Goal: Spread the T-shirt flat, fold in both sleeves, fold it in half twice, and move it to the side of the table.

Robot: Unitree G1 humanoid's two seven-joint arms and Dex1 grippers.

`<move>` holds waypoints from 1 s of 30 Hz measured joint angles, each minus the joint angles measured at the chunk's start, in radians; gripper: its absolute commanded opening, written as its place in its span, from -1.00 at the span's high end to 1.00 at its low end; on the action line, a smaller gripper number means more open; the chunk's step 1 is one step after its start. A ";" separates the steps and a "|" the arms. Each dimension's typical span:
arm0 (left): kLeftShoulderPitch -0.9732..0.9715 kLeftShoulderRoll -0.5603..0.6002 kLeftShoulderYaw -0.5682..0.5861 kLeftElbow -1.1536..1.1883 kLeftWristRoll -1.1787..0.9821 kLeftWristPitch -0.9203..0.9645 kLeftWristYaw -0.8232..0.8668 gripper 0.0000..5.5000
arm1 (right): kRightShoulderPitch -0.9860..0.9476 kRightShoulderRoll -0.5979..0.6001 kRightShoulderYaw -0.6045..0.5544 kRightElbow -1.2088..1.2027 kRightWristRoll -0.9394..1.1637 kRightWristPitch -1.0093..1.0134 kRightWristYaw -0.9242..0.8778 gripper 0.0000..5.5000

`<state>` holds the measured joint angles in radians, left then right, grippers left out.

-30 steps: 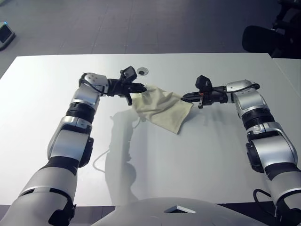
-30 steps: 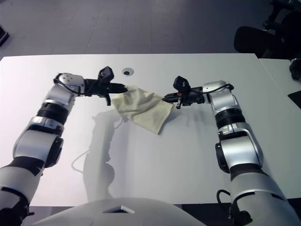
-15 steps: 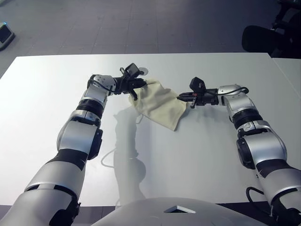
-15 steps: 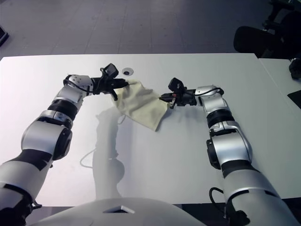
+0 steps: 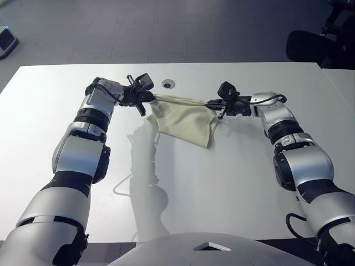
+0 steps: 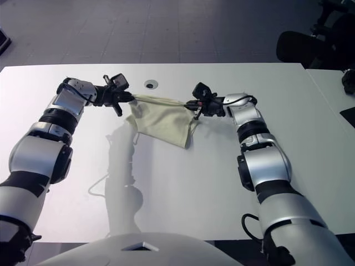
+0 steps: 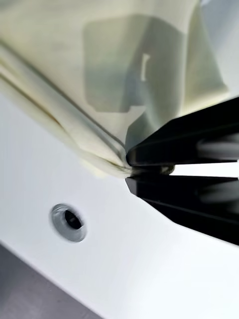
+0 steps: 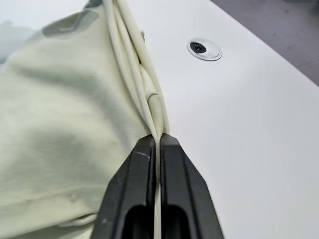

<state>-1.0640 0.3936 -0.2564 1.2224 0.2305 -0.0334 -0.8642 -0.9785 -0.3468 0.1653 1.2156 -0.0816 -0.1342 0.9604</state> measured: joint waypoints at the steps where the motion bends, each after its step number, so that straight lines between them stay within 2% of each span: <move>1: 0.000 -0.012 0.000 0.004 0.003 -0.002 0.018 0.80 | 0.000 0.004 0.001 0.010 -0.012 -0.002 -0.025 0.78; 5: 0.001 -0.043 0.021 0.018 -0.004 -0.019 0.063 0.56 | 0.001 0.004 0.000 0.026 -0.036 -0.013 -0.091 0.56; 10: 0.000 -0.061 0.115 0.017 -0.074 -0.086 0.151 0.28 | 0.000 0.002 -0.014 0.014 -0.054 -0.074 -0.209 0.29; 13: -0.002 -0.046 0.178 0.002 -0.118 -0.102 0.177 0.07 | -0.015 0.021 -0.058 -0.045 -0.002 -0.090 -0.185 0.08; 18: 0.009 -0.023 0.209 -0.042 -0.127 -0.110 0.211 -0.21 | -0.014 0.128 -0.078 -0.107 0.061 -0.092 -0.108 -0.19; 21: 0.071 -0.038 0.238 -0.133 -0.195 -0.091 0.151 -0.40 | 0.034 0.161 -0.088 -0.095 0.075 -0.082 -0.103 -0.37; 24: 0.169 -0.066 0.233 -0.305 -0.274 -0.024 0.003 -0.55 | 0.076 0.156 -0.094 -0.059 0.073 -0.074 -0.113 -0.51; 27: 0.291 -0.069 0.184 -0.503 -0.343 0.126 -0.179 -0.72 | 0.130 0.143 -0.093 -0.034 0.063 -0.072 -0.131 -0.67; 30: 0.368 -0.072 0.148 -0.617 -0.389 0.251 -0.261 -0.91 | 0.158 0.135 -0.093 -0.024 0.062 -0.071 -0.130 -0.85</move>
<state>-0.6963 0.3214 -0.1086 0.6055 -0.1584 0.2177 -1.1253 -0.8203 -0.2121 0.0727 1.1918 -0.0199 -0.2051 0.8304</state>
